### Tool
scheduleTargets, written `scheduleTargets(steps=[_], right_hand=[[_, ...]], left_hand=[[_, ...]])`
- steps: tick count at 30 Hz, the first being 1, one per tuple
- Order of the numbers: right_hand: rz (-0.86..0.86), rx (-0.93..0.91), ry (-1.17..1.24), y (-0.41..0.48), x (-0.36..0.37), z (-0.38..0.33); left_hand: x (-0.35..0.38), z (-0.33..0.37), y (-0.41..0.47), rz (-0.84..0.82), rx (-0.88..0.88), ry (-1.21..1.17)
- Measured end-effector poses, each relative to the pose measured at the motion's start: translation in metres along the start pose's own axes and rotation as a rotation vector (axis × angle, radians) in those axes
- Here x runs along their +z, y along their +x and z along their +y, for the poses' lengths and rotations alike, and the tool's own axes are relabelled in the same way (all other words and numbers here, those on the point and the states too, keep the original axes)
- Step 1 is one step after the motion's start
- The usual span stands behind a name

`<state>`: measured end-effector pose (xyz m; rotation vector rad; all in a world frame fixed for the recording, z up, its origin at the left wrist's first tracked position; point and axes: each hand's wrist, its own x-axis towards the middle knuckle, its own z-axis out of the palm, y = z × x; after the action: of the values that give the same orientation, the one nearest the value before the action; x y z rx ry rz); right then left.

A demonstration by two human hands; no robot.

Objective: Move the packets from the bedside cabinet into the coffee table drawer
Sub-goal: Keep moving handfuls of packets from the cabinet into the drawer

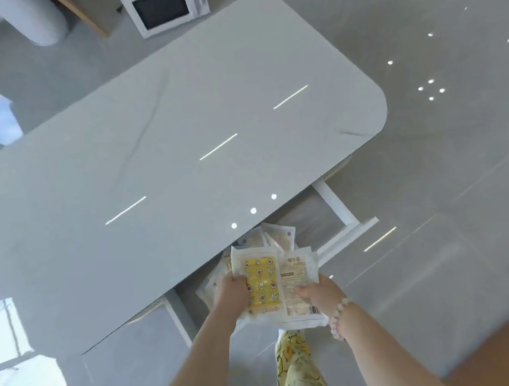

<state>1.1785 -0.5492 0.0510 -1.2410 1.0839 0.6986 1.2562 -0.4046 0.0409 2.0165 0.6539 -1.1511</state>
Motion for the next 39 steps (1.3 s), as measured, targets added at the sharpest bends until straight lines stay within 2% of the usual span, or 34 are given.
scheduleTargets(steps=[6,11,16,20,23,27,29,32,35,39], right_hand=[[0.012,0.099,-0.096,0.069,0.007,0.014],[0.016,0.087,-0.197,0.148,0.032,0.022],[0.009,0.053,-0.344,0.234,0.056,0.024],[0.031,-0.014,-0.569,0.29,0.07,0.017],[0.037,-0.046,-0.581,0.311,0.076,0.026],[0.14,-0.169,-0.591,0.317,0.086,0.046],[0.205,-0.228,-0.713,0.317,0.092,0.049],[0.324,-0.221,-0.907,0.318,0.093,0.045],[0.386,-0.227,-1.043,0.314,0.091,0.04],[0.447,-0.226,-1.046,0.307,0.092,0.037]], left_hand=[[0.023,-0.039,0.061,-0.002,-0.129,-0.087],[0.038,-0.065,0.136,0.016,-0.137,-0.124],[0.042,-0.073,0.204,0.114,-0.141,-0.157],[0.048,-0.069,0.237,0.151,-0.15,-0.172],[0.055,-0.077,0.258,0.184,-0.136,-0.191],[0.062,-0.095,0.273,0.263,-0.085,-0.058],[0.062,-0.099,0.273,0.317,-0.019,0.064],[0.06,-0.1,0.272,0.365,0.02,0.188],[0.056,-0.101,0.274,0.356,-0.031,0.265],[0.048,-0.099,0.273,0.288,-0.075,0.359]])
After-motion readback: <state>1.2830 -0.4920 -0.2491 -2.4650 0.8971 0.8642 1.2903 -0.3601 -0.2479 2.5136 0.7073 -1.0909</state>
